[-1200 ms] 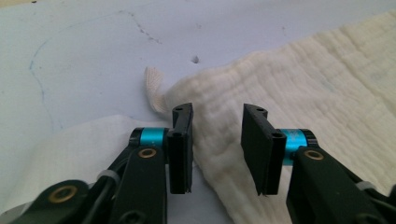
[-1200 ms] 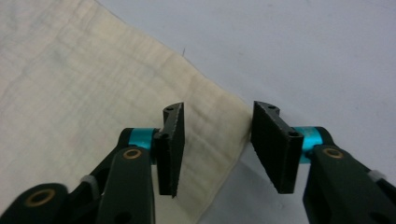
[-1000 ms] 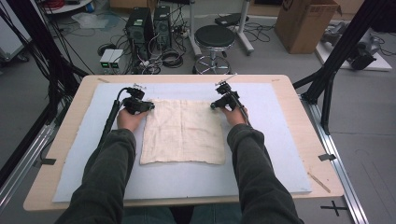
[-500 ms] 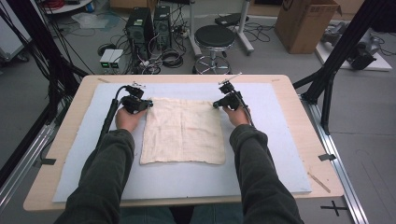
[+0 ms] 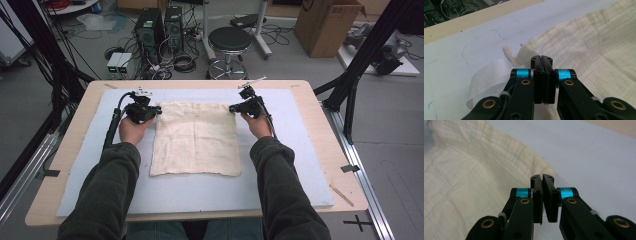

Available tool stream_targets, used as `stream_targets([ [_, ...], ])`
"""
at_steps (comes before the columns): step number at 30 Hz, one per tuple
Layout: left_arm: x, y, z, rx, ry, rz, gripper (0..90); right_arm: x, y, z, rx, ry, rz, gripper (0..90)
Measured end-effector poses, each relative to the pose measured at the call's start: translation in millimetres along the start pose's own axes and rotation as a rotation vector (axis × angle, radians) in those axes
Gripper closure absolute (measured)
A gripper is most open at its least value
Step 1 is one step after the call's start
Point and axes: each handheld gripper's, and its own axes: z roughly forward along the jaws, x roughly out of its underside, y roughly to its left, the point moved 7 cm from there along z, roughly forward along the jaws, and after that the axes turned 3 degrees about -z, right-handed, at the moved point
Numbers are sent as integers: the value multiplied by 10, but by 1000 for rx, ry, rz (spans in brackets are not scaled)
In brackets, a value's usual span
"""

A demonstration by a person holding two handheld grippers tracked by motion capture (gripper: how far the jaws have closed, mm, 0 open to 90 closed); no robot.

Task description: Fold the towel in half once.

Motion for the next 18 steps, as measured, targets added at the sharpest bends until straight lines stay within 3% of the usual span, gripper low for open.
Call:
stream_targets([
  [10,74,-15,-153,11,-21,19,884,-12,103,-108,-16,-41,-51,869],
  [18,142,-65,-227,35,-36,31,884,55,121,-186,-31,-51,-61,869],
])
